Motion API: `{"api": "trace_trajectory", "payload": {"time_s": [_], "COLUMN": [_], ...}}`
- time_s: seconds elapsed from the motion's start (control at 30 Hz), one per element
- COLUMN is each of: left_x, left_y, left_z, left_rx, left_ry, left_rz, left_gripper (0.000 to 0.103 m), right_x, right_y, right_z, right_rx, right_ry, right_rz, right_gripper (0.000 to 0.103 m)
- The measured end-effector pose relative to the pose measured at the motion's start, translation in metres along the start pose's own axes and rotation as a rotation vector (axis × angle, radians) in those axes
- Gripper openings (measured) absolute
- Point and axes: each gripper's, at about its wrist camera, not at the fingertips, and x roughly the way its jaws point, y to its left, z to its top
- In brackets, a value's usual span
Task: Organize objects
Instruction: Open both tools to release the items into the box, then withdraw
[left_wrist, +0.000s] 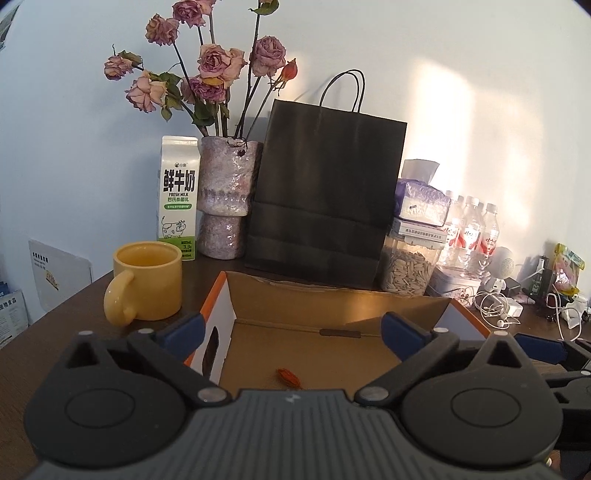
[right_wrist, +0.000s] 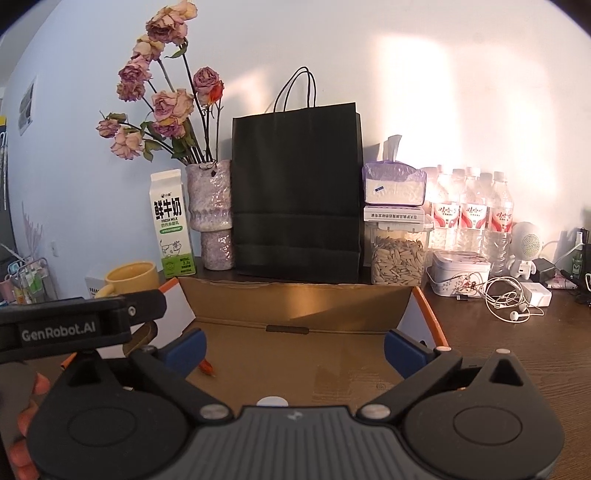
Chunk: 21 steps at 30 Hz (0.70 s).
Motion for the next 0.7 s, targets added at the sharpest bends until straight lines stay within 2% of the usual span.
{"api": "trace_trajectory", "payload": {"time_s": [0.37,0.7], "left_x": [-0.014,-0.045], "left_y": [-0.004,-0.001], "left_z": [0.008,0.010], "left_rx": [0.006,0.021], "left_ry": [-0.029,-0.035], "left_rz": [-0.014,-0.006], "left_gripper": [0.103,0.103], "right_x": [-0.010,-0.043], "right_y": [0.003,0.010], "right_z": [0.004,0.006], "right_rx": [-0.022,-0.046], "right_ry": [-0.017,-0.042], "right_rz": [-0.014,-0.023], "right_gripper": [0.103,0.103]}}
